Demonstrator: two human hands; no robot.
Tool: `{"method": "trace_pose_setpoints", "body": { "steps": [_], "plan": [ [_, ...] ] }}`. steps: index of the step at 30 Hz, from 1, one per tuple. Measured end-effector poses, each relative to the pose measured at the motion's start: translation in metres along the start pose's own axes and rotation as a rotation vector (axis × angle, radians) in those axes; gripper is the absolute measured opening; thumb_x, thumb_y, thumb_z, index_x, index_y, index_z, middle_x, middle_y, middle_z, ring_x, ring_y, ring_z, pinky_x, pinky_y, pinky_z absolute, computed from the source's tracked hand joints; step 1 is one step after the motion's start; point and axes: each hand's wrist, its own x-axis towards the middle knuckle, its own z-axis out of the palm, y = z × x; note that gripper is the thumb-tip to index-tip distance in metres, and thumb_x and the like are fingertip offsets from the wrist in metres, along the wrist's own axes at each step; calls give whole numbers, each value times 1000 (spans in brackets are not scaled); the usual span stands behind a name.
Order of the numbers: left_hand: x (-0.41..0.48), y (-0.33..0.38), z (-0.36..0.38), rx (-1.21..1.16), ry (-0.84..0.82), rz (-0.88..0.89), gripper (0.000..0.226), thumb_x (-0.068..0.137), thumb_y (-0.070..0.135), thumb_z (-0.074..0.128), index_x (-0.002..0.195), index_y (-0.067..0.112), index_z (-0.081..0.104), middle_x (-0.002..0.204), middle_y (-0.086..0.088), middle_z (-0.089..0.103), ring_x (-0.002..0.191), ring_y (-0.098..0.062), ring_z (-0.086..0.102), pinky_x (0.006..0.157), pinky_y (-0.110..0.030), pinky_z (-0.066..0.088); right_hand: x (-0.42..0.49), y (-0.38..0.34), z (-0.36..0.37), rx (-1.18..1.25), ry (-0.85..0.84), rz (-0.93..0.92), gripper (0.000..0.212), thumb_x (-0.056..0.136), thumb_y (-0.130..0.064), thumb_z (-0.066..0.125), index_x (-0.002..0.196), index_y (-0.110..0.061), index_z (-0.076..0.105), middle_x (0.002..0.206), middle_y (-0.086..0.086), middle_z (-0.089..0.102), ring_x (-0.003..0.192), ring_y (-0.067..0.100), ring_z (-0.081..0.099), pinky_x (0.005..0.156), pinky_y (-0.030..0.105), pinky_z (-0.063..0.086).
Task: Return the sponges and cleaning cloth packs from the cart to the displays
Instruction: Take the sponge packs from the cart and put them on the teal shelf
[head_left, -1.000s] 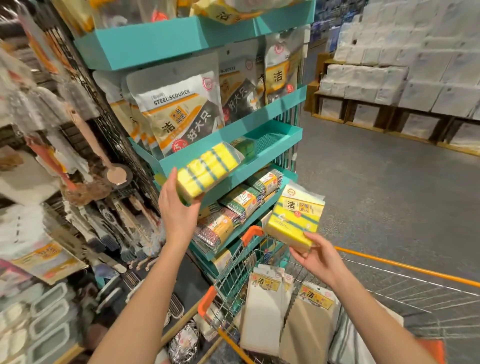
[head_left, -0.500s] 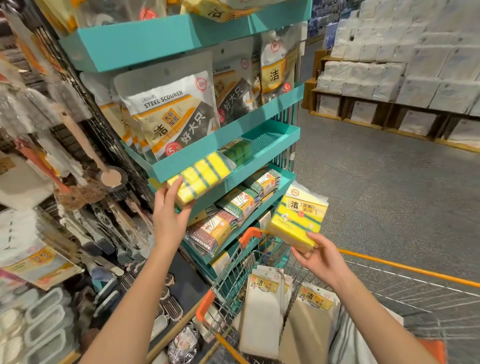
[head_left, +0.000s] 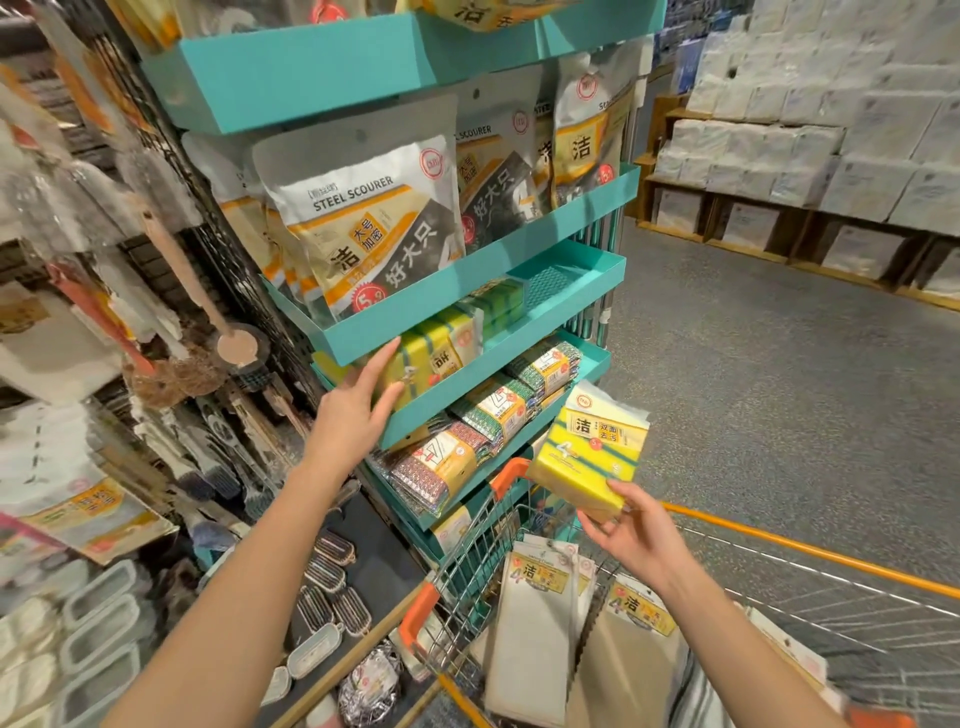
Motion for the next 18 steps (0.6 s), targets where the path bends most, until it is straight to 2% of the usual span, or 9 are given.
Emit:
{"method": "trace_pose_setpoints", "body": {
  "steps": [3,5,6,8,10,11,13,16,18],
  "plan": [
    [-8,10,11,1,12,-5,67,99,40,42,146,50,-6,84,-4,55,74,-23,55,70,-39,49,5,3,4,-14,0,19,32,73,-10,67,103,-13,55,112,16,62,107,31,59,80,41,57],
    [-17,21,24,9,83,-19,75,98,32,45,145,48,-12,91,-8,47,79,-22,49,71,-38,47,5,3,7,-27,-13,23,34,74,-9,67,106,-13,55,114,17,62,110,33,58,81,42,57],
    [-23,26,31,43,116,-13,77,98,28,47,146,46,-10,99,-11,46,86,-24,48,77,-38,47,5,2,9,-36,-21,22,34,75,-9,66,106,-12,55,114,18,62,111,33,58,82,43,57],
    [-31,33,43,173,136,-1,75,95,21,51,149,43,4,122,-22,45,111,-34,46,96,-45,42,4,-1,13,-42,-32,17,34,75,-10,65,108,-12,55,112,17,63,110,32,59,85,44,54],
    [-32,37,49,221,108,-22,59,95,17,51,145,41,31,145,-31,32,134,-41,34,112,-50,27,4,-5,17,-44,-44,10,36,75,-10,65,110,-12,55,112,16,64,111,31,58,87,44,53],
    [-31,41,48,206,82,-36,50,95,16,50,140,39,43,150,-30,25,138,-43,29,116,-50,20,3,-7,19,-49,-52,5,35,76,-11,64,110,-12,55,112,16,64,112,31,58,87,44,53],
    [-22,47,42,189,-2,-43,41,97,20,47,135,36,51,154,-26,18,141,-43,24,117,-48,13,1,-11,21,-58,-73,0,33,78,-11,64,110,-12,55,113,16,64,112,31,58,86,43,54],
    [-3,57,32,240,-206,21,39,98,32,45,137,42,47,158,-22,5,143,-37,21,118,-47,10,-2,-12,27,-64,-113,10,34,79,-9,62,112,-10,54,115,18,63,112,32,58,87,43,54],
    [11,60,31,242,-367,54,41,96,42,47,136,47,44,158,-19,-7,146,-35,11,119,-52,7,-4,-11,33,-65,-152,17,37,80,-8,62,115,-9,53,121,20,60,116,33,57,90,45,52]
  ]
}}
